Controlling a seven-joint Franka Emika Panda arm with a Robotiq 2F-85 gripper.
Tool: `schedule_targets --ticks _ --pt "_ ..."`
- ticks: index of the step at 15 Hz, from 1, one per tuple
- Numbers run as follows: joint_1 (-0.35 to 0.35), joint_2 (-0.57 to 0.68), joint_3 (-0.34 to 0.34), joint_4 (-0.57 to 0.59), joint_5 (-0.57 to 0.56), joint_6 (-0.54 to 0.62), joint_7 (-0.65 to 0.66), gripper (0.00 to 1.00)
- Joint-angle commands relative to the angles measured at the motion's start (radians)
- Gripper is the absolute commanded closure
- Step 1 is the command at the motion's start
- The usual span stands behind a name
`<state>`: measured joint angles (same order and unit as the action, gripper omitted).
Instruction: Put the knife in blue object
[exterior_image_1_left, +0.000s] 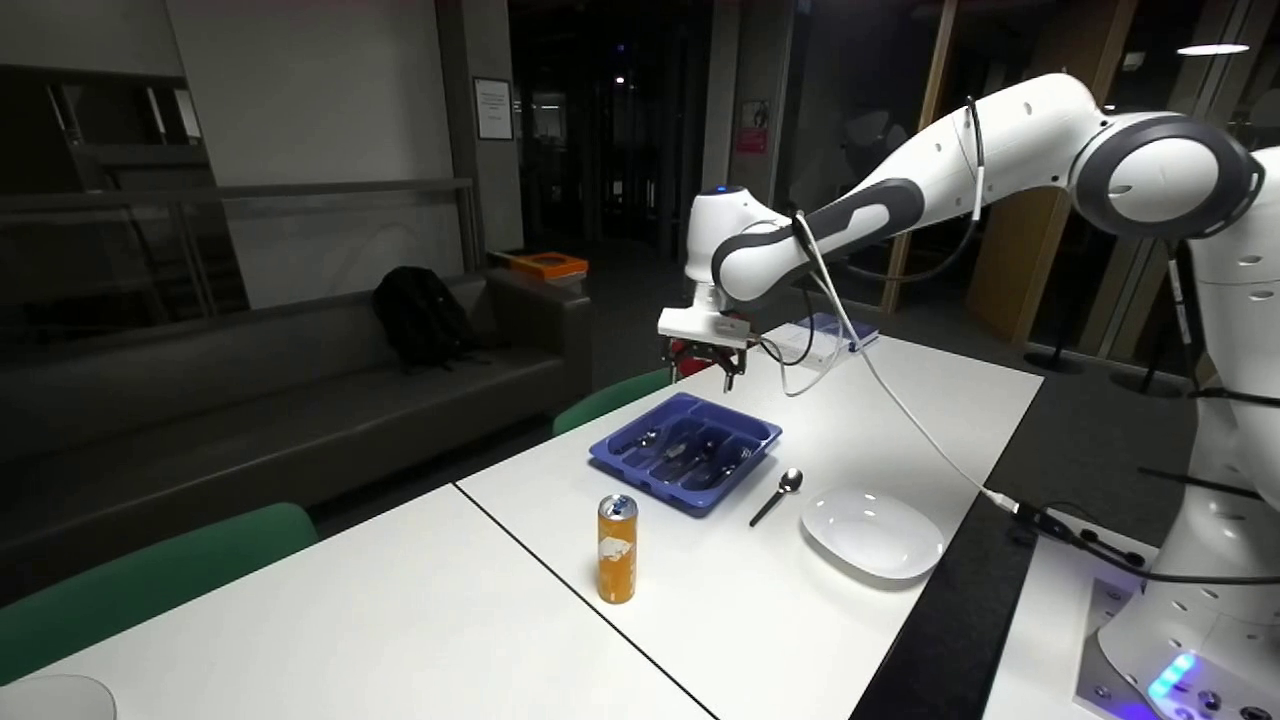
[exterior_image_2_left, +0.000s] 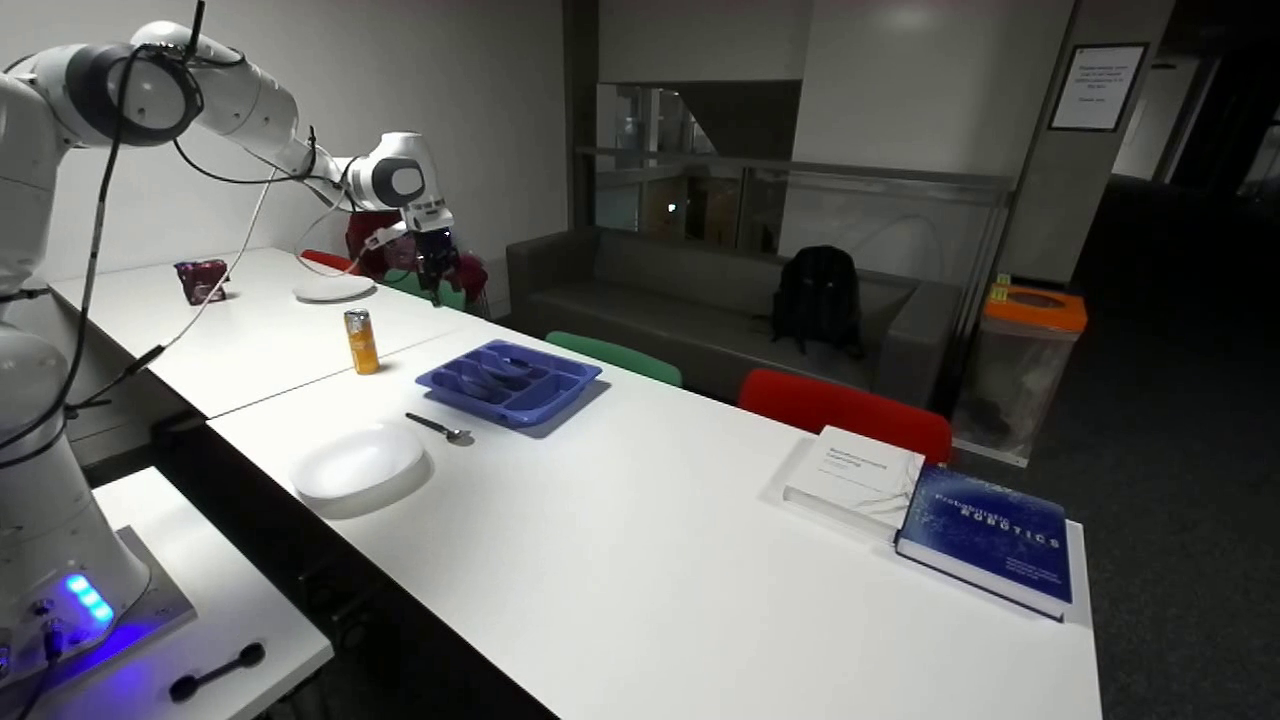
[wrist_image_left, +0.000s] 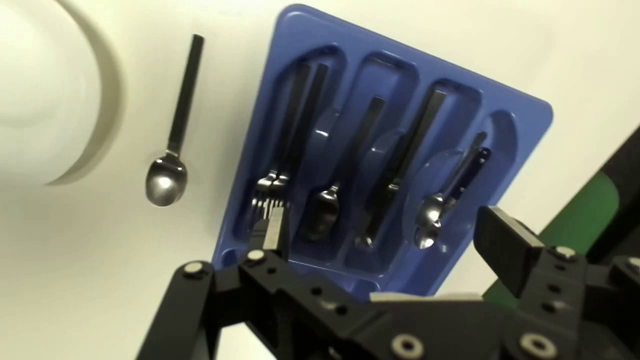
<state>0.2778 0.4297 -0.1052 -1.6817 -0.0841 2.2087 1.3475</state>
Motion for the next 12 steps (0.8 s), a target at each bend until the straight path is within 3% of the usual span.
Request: schedule_targets --ticks 1,7,8,12 --pt "-0.051 -0.113 0.052 -0.142 -0.021 -0.034 -0.145 0.0" --pt "-0.075 -0.144 0.063 -0.247 -0.089 0.014 -0.377 0.0" --pt "-0.065 -0.089 0.06 -0.169 -0.058 -0.021 -0.302 0.0" --pt "-0.067 -0.092 0.06 -0.193 -0.075 -0.011 -0.349 0.0"
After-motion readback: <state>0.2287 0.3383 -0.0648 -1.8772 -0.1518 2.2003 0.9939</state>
